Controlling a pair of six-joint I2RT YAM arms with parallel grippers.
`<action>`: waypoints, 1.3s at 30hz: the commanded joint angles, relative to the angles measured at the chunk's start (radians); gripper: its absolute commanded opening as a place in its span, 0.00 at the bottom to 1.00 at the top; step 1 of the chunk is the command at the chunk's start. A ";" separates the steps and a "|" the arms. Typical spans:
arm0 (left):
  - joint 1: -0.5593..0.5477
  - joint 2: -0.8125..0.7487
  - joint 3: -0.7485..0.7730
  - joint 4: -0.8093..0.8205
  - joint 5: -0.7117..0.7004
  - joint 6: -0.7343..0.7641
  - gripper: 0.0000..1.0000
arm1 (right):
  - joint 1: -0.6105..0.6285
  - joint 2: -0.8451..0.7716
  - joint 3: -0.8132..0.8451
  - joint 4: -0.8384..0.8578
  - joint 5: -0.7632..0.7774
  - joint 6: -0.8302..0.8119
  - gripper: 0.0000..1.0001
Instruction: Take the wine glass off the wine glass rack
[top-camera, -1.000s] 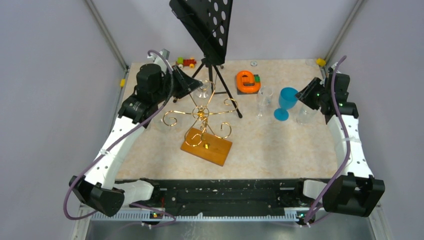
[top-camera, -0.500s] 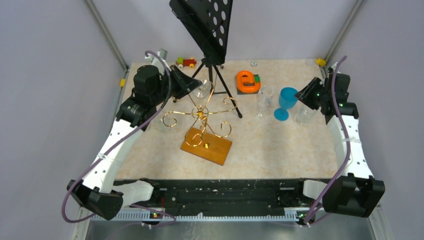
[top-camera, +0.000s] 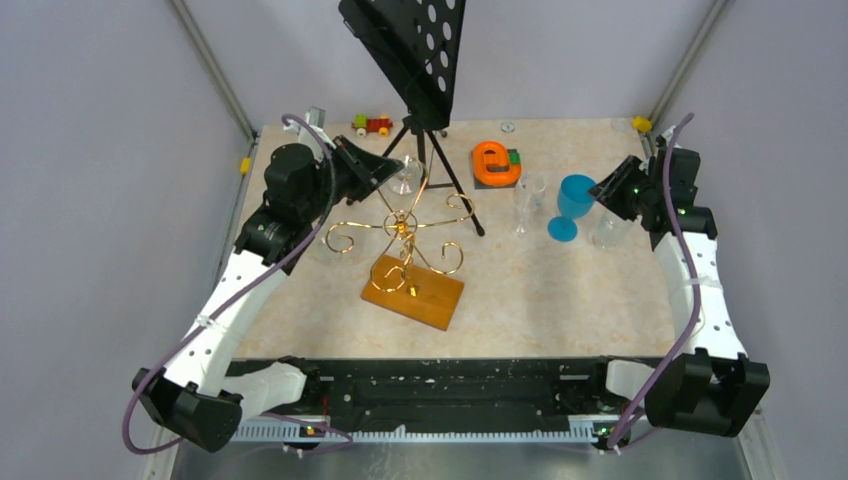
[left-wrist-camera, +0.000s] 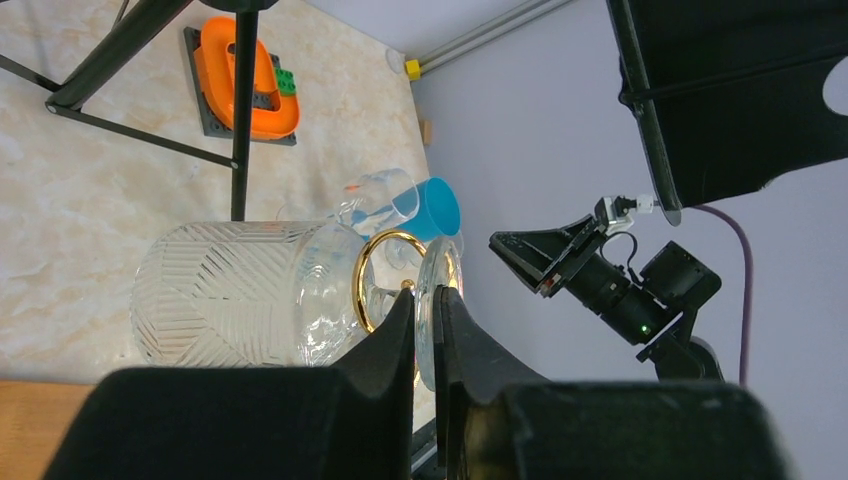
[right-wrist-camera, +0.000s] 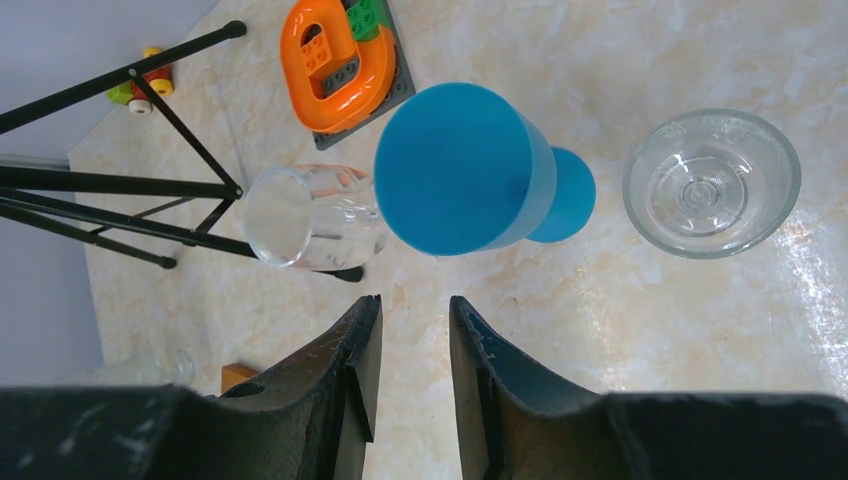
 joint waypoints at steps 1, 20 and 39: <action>0.002 -0.030 -0.031 0.231 -0.001 -0.071 0.00 | -0.010 -0.037 -0.002 0.047 -0.019 0.009 0.32; 0.002 0.029 -0.067 0.439 0.161 -0.111 0.00 | -0.010 -0.048 -0.005 0.061 -0.049 0.013 0.32; 0.002 0.048 -0.055 0.427 0.058 -0.204 0.00 | -0.010 -0.057 -0.028 0.077 -0.077 0.019 0.33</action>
